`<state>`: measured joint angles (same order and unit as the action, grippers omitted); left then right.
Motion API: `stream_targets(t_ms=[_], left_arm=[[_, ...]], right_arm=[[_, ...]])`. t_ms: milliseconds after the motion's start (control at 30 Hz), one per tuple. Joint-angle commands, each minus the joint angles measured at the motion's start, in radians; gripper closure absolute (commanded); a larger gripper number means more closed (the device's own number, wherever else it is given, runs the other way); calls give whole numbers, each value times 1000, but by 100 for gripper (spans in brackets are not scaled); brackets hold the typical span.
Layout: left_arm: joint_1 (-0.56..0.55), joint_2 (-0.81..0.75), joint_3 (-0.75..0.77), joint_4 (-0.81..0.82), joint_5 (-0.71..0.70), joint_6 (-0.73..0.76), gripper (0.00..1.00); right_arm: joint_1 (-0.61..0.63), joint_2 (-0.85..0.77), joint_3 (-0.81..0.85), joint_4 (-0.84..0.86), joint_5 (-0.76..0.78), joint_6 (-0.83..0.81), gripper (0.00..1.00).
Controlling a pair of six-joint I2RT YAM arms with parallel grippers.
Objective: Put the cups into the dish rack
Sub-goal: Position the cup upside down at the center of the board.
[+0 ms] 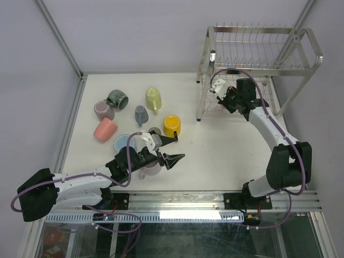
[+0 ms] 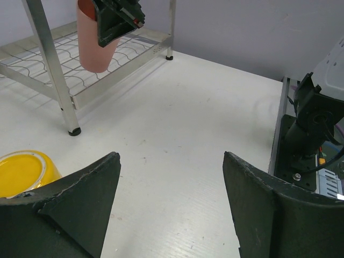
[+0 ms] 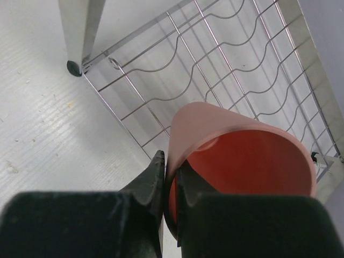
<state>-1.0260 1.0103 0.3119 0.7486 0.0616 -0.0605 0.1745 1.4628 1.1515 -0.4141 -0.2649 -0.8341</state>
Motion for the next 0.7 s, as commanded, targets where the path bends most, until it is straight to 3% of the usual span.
stream_targets(t_ms=[0, 200, 367, 433, 533, 667], left_arm=[[6, -11, 36, 55, 20, 4, 25], [6, -13, 36, 52, 17, 5, 25], [6, -12, 36, 51, 17, 6, 25], [6, -12, 36, 50, 17, 6, 25], [6, -15, 38, 48, 17, 6, 25], [6, -19, 33, 56, 18, 2, 25]], right_arm=[[-1, 32, 26, 81, 41, -8, 97], [0, 72, 38, 74, 41, -16, 86], [0, 82, 42, 74, 39, -18, 85], [1, 79, 43, 72, 37, -18, 87], [1, 51, 48, 59, 30, -18, 99], [1, -48, 57, 10, 1, 3, 100]])
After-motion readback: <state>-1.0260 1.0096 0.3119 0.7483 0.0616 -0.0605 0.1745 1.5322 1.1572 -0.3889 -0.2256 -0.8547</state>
